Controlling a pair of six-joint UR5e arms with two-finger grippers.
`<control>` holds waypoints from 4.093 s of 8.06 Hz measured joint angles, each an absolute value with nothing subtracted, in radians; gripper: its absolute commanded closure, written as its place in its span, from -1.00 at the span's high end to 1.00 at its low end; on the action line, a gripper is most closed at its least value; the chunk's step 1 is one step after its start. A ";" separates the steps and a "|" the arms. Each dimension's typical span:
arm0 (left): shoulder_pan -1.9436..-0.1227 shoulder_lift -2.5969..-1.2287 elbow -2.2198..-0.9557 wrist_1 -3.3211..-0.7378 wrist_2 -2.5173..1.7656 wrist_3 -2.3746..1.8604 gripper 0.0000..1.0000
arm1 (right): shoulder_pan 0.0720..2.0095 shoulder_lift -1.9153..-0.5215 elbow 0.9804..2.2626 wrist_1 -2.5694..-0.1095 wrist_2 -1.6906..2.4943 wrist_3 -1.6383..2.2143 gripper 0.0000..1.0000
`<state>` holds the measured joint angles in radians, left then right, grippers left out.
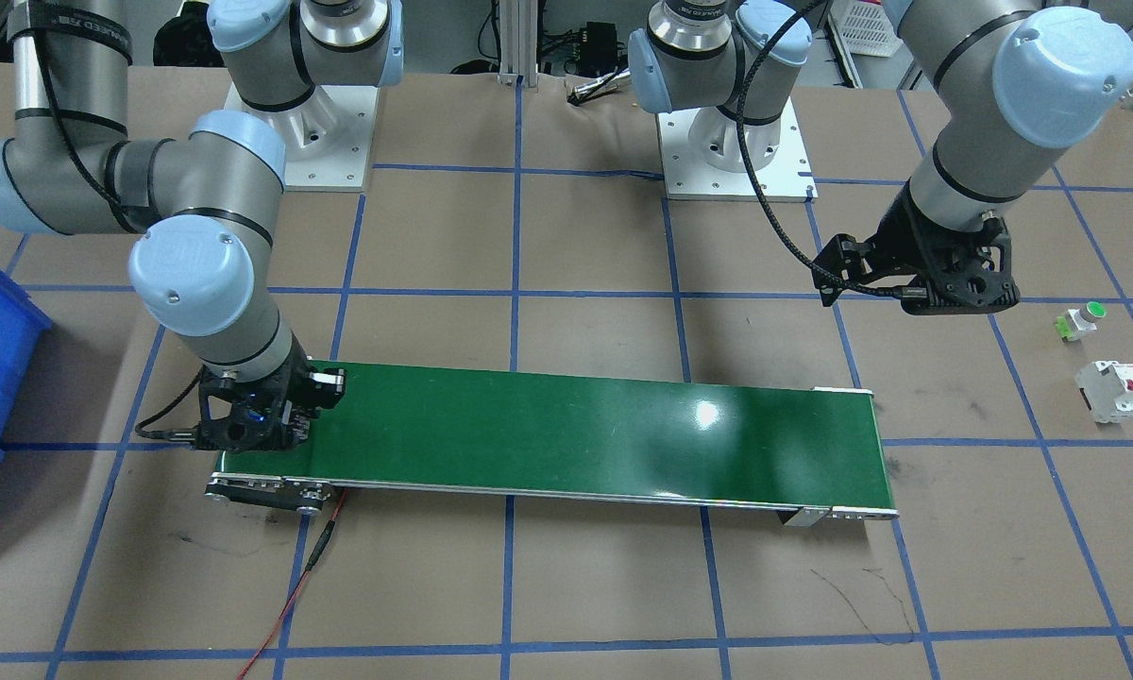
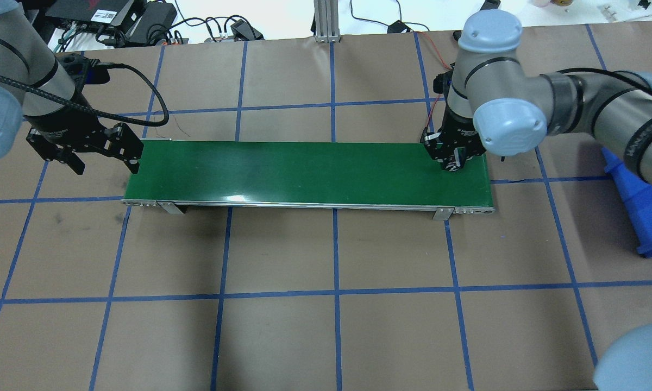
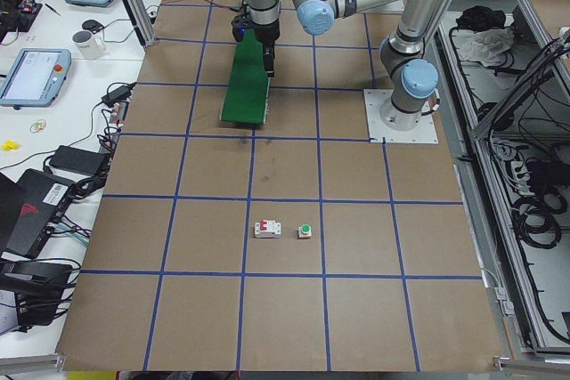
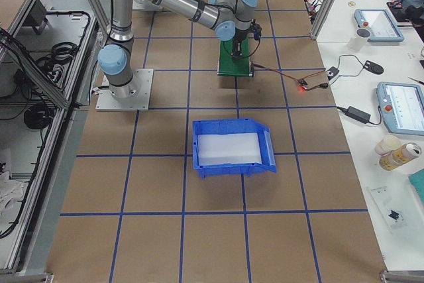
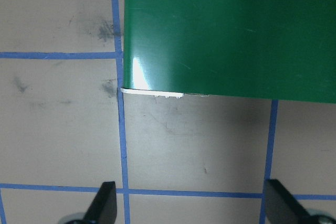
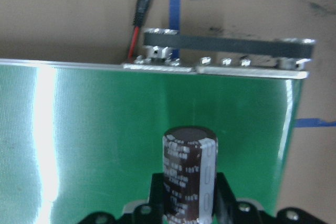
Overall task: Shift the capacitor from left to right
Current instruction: 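Carry the capacitor with the right gripper into the blue bin, then release the capacitor in the bin and raise the right gripper back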
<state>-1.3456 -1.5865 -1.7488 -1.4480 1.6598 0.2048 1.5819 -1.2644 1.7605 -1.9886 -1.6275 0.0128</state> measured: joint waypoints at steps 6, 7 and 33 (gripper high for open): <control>-1.346 -1.605 -1.750 -1.401 1.660 0.202 1.00 | 1.155 -1.431 1.613 -1.780 -1.710 -0.496 -1.00; -1.346 -1.607 -1.750 -1.394 1.661 0.199 1.00 | 1.057 -1.426 1.611 -1.789 -1.711 -0.629 -1.00; -1.354 -1.621 -1.753 -1.388 1.650 0.199 1.00 | 1.653 -1.605 1.596 -1.587 -1.618 -0.045 1.00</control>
<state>-1.3544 -1.6213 -1.7529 -1.3884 1.6504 0.1991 1.6532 -1.6048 1.5959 -1.5871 -1.6176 -0.0449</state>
